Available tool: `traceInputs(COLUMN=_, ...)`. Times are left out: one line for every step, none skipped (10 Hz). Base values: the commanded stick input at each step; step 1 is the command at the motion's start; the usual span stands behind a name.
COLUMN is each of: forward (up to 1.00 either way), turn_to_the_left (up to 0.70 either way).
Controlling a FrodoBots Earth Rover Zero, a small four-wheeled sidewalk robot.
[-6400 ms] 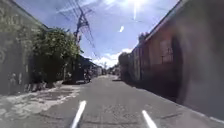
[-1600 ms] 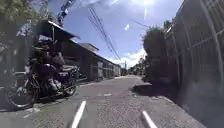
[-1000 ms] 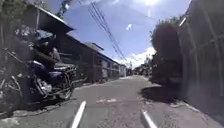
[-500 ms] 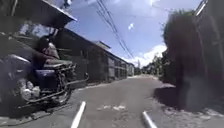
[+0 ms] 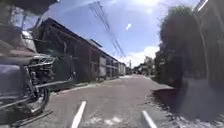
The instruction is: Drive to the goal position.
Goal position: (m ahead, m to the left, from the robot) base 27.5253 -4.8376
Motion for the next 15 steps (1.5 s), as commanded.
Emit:
traceInputs(forward=1.0, turn_to_the_left=-0.4)
traceInputs(forward=1.0, turn_to_the_left=-0.4)
traceInputs(forward=1.0, turn_to_the_left=-0.4)
traceInputs(forward=1.0, turn_to_the_left=-0.4)
traceInputs(forward=1.0, turn_to_the_left=-0.4)
traceInputs(forward=1.0, turn_to_the_left=-0.4)
traceInputs(forward=1.0, turn_to_the_left=-0.39)
traceInputs(forward=1.0, turn_to_the_left=-0.2)
traceInputs(forward=1.0, turn_to_the_left=0.16)
traceInputs(forward=1.0, turn_to_the_left=0.05)
traceInputs(forward=1.0, turn_to_the_left=0.23)
traceInputs(forward=1.0, turn_to_the_left=0.18)
traceInputs(forward=1.0, turn_to_the_left=0.18)
traceInputs(forward=1.0, turn_to_the_left=0.19)
traceInputs(forward=1.0, turn_to_the_left=0.18)
